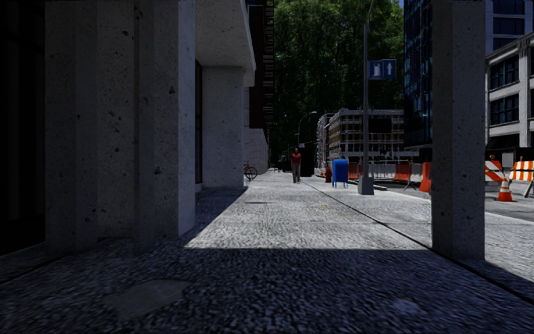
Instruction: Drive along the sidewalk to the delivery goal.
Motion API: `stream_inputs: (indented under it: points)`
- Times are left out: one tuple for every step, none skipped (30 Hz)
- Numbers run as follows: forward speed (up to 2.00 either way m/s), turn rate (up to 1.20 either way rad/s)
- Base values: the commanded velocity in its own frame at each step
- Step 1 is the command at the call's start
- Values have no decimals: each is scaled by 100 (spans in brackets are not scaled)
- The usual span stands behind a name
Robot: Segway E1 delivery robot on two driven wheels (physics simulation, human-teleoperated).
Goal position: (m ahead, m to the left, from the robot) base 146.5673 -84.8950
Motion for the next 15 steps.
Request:
stream_inputs:
  points:
    - [200,0]
    - [200,0]
    - [200,0]
    - [200,0]
    - [200,0]
    - [200,0]
    - [200,0]
    - [200,0]
    - [200,0]
    - [200,0]
    - [200,0]
    - [200,0]
    - [200,0]
    - [200,0]
    - [200,0]
